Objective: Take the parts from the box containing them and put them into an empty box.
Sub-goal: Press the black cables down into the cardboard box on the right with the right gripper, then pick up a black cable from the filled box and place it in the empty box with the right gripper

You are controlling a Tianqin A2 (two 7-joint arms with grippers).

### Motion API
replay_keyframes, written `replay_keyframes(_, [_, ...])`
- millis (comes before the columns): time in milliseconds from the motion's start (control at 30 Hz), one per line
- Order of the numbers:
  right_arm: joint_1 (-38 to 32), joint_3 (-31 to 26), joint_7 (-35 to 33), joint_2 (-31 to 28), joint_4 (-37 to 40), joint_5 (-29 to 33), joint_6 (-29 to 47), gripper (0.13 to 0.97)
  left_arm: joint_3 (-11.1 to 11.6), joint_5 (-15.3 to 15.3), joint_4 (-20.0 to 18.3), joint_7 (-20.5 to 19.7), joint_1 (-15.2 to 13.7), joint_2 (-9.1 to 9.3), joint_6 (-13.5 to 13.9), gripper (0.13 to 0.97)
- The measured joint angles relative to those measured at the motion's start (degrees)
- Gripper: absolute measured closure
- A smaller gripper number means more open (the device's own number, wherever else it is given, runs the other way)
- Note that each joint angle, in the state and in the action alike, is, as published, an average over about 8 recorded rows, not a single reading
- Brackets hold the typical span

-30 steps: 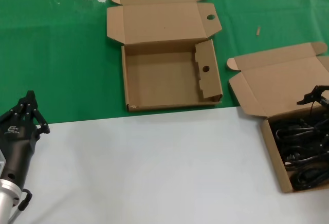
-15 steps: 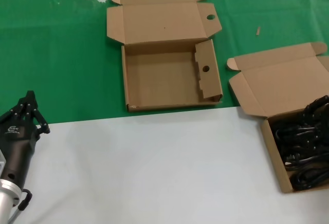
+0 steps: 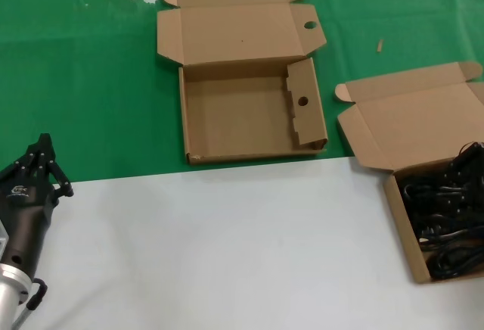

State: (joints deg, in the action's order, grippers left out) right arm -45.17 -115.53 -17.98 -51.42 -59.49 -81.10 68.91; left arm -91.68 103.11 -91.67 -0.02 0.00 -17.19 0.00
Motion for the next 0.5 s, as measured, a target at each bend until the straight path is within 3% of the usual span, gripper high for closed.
replay_keyframes(233, [-0.6,0.09,4.0,-1.72,-3.81,0.61,1.74,0.856,0.0,0.0,0.0,0.0,0.0,0.0,0.0,0.957])
replay_keyframes(500, [-2.62,1.29,13.06,-5.17,-13.69,-0.01,6.57,0.882,0.0,0.0,0.0,0.0,0.0,0.0,0.0,0.957])
